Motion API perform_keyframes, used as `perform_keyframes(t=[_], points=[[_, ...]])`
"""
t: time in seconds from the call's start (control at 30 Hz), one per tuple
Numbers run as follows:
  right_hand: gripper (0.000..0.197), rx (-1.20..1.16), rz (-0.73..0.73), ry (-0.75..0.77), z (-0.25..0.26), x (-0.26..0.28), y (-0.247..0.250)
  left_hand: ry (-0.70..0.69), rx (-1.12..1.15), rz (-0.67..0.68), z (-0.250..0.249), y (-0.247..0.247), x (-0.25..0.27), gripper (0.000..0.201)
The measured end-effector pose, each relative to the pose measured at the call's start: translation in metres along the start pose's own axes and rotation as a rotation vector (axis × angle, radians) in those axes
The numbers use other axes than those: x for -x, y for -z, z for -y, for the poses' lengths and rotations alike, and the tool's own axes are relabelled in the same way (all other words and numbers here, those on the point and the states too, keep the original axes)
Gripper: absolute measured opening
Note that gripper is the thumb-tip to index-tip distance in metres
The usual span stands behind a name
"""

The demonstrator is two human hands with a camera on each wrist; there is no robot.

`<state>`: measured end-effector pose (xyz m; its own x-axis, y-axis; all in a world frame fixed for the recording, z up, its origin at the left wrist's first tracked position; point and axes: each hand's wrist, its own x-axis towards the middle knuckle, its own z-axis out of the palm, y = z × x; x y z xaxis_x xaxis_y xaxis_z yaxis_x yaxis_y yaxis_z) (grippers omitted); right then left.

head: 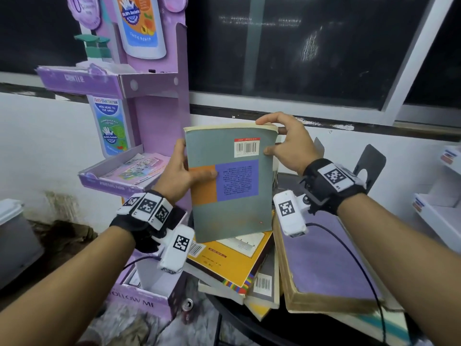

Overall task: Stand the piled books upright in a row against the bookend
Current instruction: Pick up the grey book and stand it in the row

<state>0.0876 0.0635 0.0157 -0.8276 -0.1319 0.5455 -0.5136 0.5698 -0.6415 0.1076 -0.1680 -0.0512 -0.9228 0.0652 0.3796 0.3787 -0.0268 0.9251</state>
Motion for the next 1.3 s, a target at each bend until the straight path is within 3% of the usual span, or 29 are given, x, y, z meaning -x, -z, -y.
perform_keyframes(t=[0.2,0.4,0.5,0.73,0.87,0.93,0.97,1.13,1.3], points=[[0.047,0.101,-0.02,0.069,0.002,0.001,-0.008,-0.101,0.147,-0.039,-0.016,-0.004,-0.006,0.044],[0.056,0.156,-0.164,-0.029,0.001,-0.001,-0.017,-0.188,0.129,-0.074,-0.02,-0.011,0.009,0.051],[0.046,0.17,-0.185,-0.028,0.002,-0.004,-0.021,-0.225,0.104,-0.059,-0.025,-0.014,0.017,0.056],[0.042,-0.001,-0.22,-0.07,0.006,-0.006,-0.022,-0.16,0.166,-0.019,-0.025,-0.019,0.02,0.048],[0.018,-0.038,-0.11,-0.107,0.01,-0.003,-0.016,-0.052,0.276,-0.013,-0.023,-0.026,0.019,0.039],[0.014,-0.037,-0.066,-0.084,0.01,-0.001,-0.016,0.017,0.33,-0.025,-0.024,-0.029,0.019,0.049],[0.013,-0.031,-0.05,-0.07,0.012,0.0,-0.016,0.036,0.327,-0.038,-0.023,-0.03,0.017,0.053],[0.017,-0.014,0.04,-0.06,0.015,0.002,-0.013,0.027,0.301,-0.028,-0.02,-0.031,0.011,0.03],[0.024,-0.037,0.186,-0.008,0.028,0.011,-0.009,0.029,0.312,0.067,-0.021,-0.037,0.008,0.054]])
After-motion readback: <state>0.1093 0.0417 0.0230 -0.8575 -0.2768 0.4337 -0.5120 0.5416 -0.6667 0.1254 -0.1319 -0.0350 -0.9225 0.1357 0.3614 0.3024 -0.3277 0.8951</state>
